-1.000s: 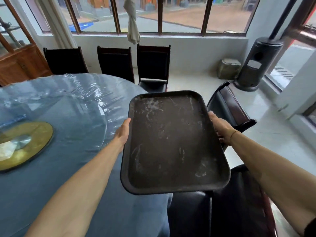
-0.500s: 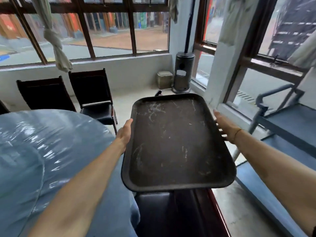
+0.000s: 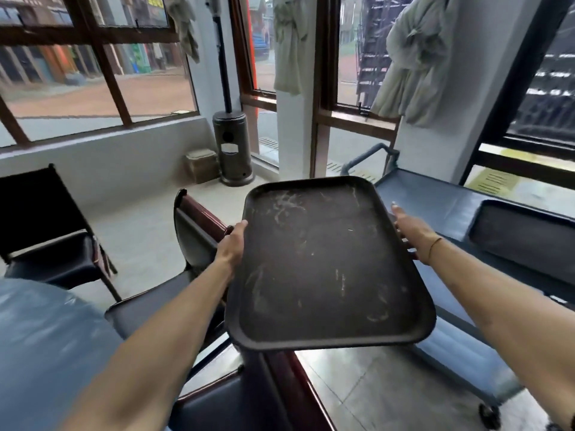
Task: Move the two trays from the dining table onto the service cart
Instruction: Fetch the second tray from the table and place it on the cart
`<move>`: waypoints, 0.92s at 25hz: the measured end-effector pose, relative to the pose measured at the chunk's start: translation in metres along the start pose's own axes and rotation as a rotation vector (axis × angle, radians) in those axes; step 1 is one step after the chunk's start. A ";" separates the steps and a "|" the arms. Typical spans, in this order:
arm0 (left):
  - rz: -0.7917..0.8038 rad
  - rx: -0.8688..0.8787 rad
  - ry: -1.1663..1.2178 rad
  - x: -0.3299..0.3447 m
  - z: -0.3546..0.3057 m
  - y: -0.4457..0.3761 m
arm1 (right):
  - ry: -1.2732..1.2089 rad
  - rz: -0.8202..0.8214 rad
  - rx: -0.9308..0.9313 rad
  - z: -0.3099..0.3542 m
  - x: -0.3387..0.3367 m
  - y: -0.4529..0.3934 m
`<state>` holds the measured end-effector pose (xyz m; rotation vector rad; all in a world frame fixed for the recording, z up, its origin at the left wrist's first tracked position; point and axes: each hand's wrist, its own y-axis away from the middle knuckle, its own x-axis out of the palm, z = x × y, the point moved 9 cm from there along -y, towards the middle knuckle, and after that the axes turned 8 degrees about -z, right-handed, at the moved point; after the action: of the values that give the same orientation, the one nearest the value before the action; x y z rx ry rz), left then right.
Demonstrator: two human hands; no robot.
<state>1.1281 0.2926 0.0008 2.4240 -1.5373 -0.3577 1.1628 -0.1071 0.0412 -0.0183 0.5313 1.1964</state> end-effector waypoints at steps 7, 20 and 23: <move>0.084 0.134 -0.230 0.127 -0.017 0.012 | -0.026 -0.078 0.093 -0.046 -0.098 -0.049; 0.227 0.062 -0.252 0.334 -0.026 -0.008 | -0.137 -0.237 0.160 -0.102 -0.242 -0.133; 0.261 0.076 -0.255 0.366 -0.029 -0.015 | -0.172 -0.271 0.181 -0.114 -0.259 -0.148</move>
<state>1.3016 -0.0308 -0.0040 2.2607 -1.9810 -0.5819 1.1838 -0.4241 0.0063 0.1613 0.4678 0.8738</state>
